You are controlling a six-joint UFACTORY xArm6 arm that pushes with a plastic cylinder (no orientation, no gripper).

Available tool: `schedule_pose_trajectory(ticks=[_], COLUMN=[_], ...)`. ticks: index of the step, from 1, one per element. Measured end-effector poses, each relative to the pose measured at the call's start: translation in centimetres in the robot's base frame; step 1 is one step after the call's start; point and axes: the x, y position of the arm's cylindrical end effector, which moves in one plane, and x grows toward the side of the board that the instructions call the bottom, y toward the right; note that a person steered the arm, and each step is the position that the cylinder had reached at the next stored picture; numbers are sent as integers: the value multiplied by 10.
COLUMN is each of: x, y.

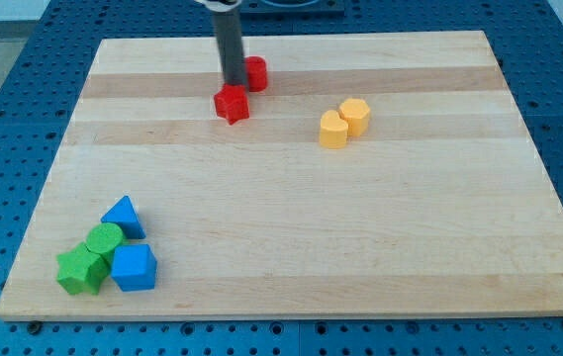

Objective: Push the yellow hexagon towards the right center of the board

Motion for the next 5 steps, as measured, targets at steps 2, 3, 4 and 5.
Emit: schedule_pose_trajectory(ticks=[2,3,4,5], x=[20,27,41,64], y=[90,111,144,166])
